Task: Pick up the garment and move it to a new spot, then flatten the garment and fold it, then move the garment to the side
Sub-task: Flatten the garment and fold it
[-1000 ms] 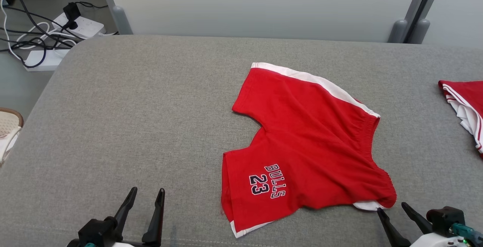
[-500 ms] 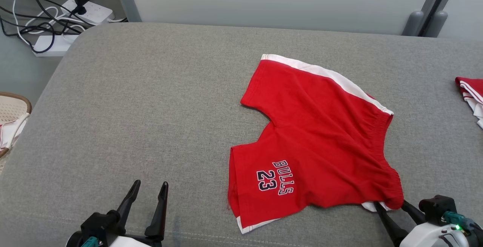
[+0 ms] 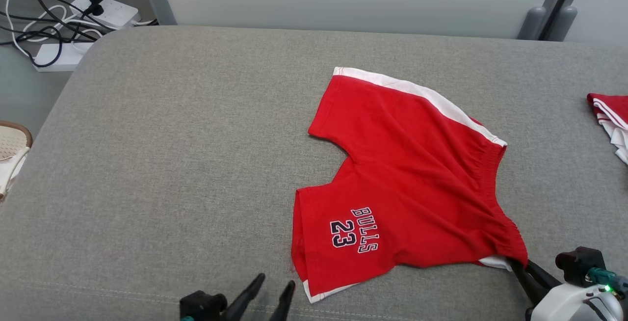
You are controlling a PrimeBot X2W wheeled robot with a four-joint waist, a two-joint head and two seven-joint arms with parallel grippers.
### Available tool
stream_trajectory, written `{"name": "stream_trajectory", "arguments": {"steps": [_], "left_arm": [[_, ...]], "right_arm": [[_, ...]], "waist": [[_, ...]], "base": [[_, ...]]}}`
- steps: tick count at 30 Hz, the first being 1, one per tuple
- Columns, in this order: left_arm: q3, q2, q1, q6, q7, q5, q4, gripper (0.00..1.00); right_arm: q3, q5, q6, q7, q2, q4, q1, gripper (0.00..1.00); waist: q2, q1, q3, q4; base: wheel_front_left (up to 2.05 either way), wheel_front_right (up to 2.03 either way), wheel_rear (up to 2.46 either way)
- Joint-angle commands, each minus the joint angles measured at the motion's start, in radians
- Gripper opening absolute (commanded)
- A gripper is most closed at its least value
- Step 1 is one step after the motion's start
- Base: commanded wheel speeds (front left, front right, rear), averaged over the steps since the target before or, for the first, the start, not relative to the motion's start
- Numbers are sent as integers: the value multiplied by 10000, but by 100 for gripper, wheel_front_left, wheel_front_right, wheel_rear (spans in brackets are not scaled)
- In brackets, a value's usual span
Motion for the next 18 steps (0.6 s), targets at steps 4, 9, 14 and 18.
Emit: {"name": "stream_trajectory", "arguments": {"steps": [4, 9, 14, 18], "left_arm": [[-1698, 341, -958, 0, -90, -1412, 513, 100], [-2877, 479, -1601, 0, -90, -2248, 1005, 100], [-3468, 557, -1934, 0, -90, -2471, 1297, 100], [-4111, 671, -2250, 0, -90, -2518, 1553, 100]], "right_arm": [[196, 109, 14, -135, -320, -208, -255, 0], [297, 119, 14, -135, -316, -254, -393, 0], [350, 106, 14, -135, -354, -316, -522, 0], [381, 91, 14, -135, -445, -396, -648, 0]], "waist": [[0, 0, 64, -87], [0, 0, 144, -130], [0, 0, 211, -209], [0, 0, 287, -313]], "base": [[0, 0, 0], [0, 0, 0], [0, 0, 0], [0, 0, 0]]}}
